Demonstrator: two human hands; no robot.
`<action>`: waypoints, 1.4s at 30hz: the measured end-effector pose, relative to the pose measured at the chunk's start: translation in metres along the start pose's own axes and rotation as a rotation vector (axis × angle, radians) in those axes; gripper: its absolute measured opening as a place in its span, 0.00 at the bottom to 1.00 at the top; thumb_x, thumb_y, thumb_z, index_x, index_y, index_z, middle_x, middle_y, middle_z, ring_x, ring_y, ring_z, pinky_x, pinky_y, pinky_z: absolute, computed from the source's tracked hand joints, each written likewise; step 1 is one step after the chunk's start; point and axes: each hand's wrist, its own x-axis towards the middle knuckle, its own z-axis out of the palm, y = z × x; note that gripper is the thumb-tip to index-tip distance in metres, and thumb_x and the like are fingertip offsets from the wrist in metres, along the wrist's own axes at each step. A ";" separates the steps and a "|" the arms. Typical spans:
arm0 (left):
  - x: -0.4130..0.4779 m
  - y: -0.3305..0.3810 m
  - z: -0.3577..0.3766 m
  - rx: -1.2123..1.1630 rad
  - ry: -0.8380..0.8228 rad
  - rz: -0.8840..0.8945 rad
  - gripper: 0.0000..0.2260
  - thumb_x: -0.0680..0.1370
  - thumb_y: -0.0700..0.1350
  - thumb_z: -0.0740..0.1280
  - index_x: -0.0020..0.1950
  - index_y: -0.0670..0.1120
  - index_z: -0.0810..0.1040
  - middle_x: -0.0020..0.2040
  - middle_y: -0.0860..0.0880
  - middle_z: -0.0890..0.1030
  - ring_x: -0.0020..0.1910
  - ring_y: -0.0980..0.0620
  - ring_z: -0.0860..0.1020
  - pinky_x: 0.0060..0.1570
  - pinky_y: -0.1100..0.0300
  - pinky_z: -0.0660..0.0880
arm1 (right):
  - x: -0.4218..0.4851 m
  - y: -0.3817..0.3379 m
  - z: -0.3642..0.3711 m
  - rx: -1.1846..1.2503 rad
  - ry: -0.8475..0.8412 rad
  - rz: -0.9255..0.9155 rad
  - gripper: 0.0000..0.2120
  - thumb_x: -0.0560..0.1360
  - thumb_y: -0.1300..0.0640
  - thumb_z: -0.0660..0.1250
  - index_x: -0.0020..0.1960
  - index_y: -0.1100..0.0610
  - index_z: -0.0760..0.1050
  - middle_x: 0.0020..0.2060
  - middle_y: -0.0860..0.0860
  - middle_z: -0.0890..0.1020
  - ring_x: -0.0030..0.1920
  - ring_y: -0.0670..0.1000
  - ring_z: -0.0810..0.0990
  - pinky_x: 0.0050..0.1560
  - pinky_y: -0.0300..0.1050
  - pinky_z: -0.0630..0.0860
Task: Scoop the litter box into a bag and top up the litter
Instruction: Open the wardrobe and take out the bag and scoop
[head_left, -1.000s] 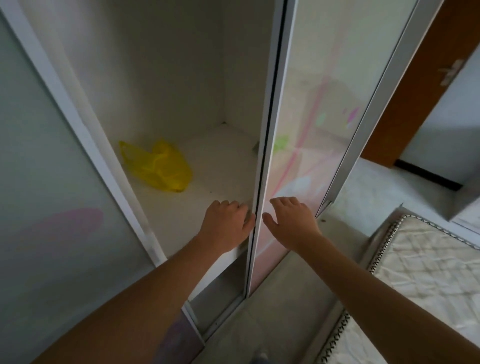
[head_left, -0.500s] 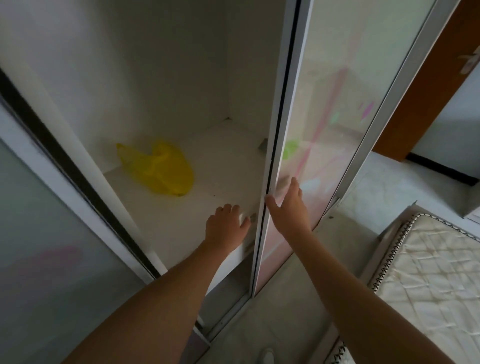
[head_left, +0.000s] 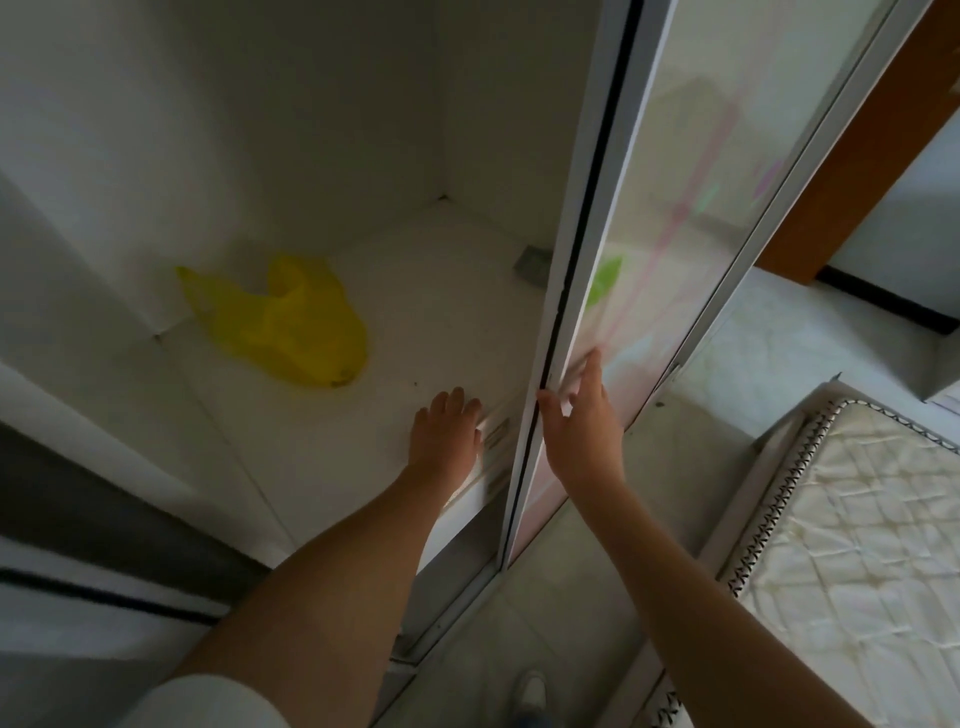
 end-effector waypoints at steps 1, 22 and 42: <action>0.005 -0.001 0.000 0.006 0.003 0.005 0.19 0.83 0.54 0.61 0.72 0.49 0.68 0.75 0.45 0.68 0.72 0.44 0.68 0.66 0.49 0.72 | 0.005 0.003 0.000 -0.007 0.011 -0.006 0.38 0.81 0.46 0.62 0.81 0.52 0.41 0.69 0.56 0.75 0.64 0.59 0.78 0.64 0.57 0.75; 0.168 0.082 -0.003 -0.113 0.002 0.088 0.18 0.82 0.55 0.61 0.67 0.46 0.72 0.66 0.45 0.74 0.64 0.45 0.73 0.59 0.51 0.74 | 0.143 0.079 -0.046 0.045 0.084 0.008 0.36 0.81 0.44 0.61 0.81 0.50 0.46 0.70 0.53 0.75 0.64 0.53 0.78 0.60 0.48 0.74; 0.192 0.098 -0.006 -0.104 0.014 0.093 0.15 0.81 0.54 0.64 0.64 0.48 0.75 0.61 0.48 0.77 0.60 0.48 0.74 0.54 0.55 0.74 | 0.174 0.087 -0.042 0.000 0.092 0.060 0.45 0.78 0.41 0.66 0.81 0.50 0.38 0.78 0.53 0.62 0.72 0.56 0.70 0.67 0.55 0.72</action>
